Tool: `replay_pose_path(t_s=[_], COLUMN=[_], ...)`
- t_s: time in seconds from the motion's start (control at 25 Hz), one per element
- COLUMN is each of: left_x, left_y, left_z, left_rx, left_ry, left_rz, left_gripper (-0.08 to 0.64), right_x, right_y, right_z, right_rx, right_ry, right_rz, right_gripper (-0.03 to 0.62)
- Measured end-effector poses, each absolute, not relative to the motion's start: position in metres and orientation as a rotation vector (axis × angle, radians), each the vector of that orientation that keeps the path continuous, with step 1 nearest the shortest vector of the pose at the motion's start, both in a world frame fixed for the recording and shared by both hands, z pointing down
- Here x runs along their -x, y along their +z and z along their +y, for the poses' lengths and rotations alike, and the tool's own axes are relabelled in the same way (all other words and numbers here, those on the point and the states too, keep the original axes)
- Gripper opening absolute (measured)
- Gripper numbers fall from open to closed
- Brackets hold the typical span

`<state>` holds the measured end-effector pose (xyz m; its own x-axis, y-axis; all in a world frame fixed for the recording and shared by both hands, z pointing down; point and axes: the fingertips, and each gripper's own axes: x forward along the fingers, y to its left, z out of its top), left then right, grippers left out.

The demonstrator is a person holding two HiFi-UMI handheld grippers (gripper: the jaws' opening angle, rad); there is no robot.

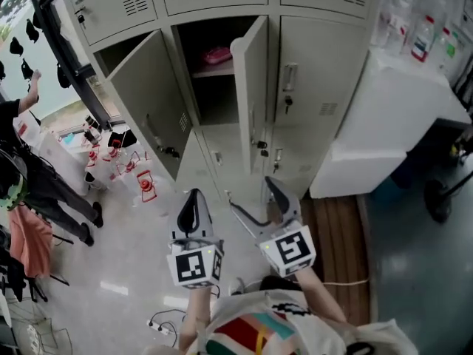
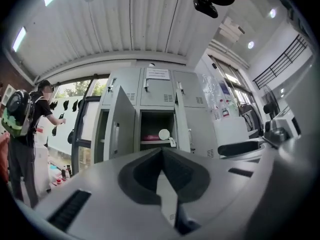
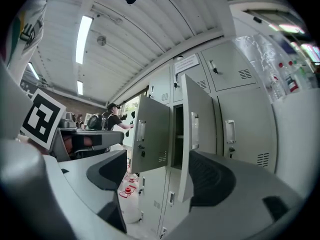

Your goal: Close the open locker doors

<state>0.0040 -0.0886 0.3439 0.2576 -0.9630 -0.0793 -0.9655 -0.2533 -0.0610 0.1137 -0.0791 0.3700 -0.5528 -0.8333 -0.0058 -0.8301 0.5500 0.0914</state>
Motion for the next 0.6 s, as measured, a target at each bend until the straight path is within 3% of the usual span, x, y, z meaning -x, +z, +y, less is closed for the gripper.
replay_pose_path(t_s=[0.6], left_x=[0.061], left_y=[0.407], left_z=[-0.105], left_rx=[2.598], left_ry=[0.079], left_rz=[1.714], left_gripper=[0.005], right_x=[-0.067], right_y=[0.424], right_z=[-0.083], right_rx=[-1.668], right_ry=[-0.093], right_rz=[-2.484], right_gripper=[0.377])
